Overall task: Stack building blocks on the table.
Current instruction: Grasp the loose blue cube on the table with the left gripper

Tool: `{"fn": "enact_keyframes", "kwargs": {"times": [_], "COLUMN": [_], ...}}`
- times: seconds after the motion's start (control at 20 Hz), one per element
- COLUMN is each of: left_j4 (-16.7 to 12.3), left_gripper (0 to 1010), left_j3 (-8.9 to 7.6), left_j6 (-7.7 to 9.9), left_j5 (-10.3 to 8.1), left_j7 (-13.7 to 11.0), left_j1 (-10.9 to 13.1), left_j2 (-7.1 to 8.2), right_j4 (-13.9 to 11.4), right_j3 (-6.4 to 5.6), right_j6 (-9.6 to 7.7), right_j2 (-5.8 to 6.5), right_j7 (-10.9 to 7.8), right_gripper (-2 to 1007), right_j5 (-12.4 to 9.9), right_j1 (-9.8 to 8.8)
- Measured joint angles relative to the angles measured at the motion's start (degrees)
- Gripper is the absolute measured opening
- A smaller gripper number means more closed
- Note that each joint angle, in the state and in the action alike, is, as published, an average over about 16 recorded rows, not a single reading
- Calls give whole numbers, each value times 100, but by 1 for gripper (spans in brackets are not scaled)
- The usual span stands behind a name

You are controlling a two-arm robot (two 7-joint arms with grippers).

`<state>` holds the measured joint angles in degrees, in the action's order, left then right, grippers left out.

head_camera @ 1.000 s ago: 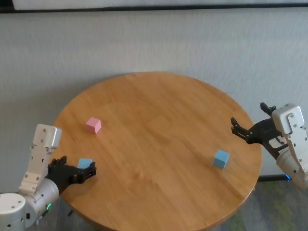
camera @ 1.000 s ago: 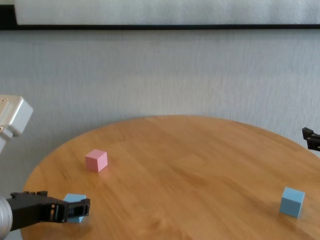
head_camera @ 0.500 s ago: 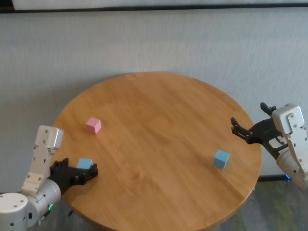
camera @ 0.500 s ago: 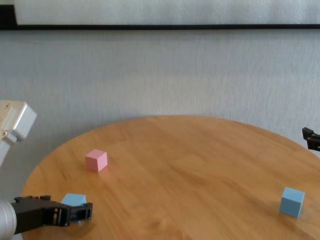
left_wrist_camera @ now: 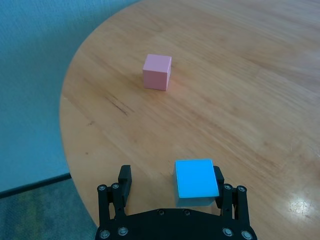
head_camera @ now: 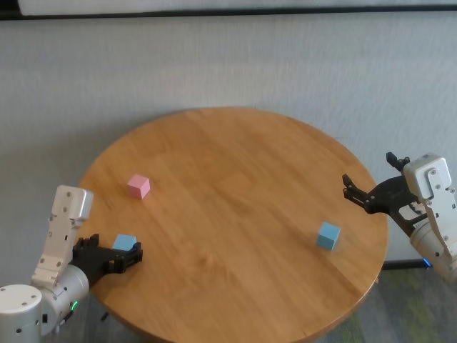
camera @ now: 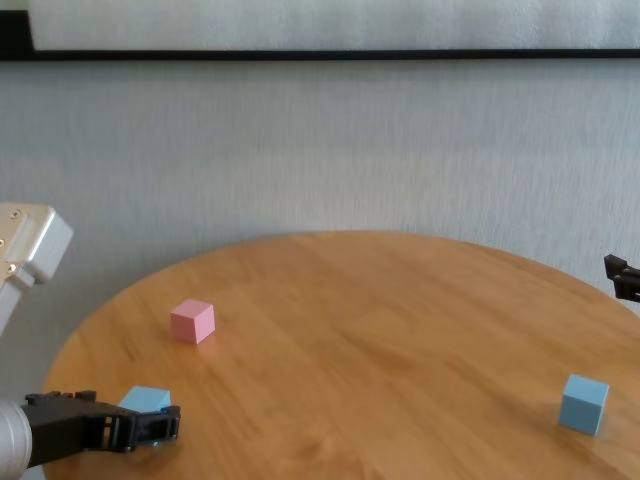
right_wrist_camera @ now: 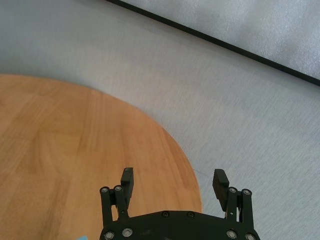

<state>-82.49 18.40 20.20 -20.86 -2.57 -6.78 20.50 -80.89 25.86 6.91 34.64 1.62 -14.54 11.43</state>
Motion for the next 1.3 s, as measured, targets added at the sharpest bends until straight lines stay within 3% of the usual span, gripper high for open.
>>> {"fn": "enact_keyframes", "kwargs": {"times": [0.5,1.3], "left_j4": [-3,-26], "left_gripper": [887,465], "left_j3": [-1,12], "left_j6": [11,-11], "left_j5": [-5,-17], "left_j7": [3,-56], "left_j1": [0,11], "left_j2": [2,18], "right_j4": [0,0], "right_j3": [0,0], "right_j6": [0,0], "right_j2": [0,0], "right_j7": [0,0], "right_gripper": [1000,1001], "right_j5": [0,0], "right_j1": [0,0]}}
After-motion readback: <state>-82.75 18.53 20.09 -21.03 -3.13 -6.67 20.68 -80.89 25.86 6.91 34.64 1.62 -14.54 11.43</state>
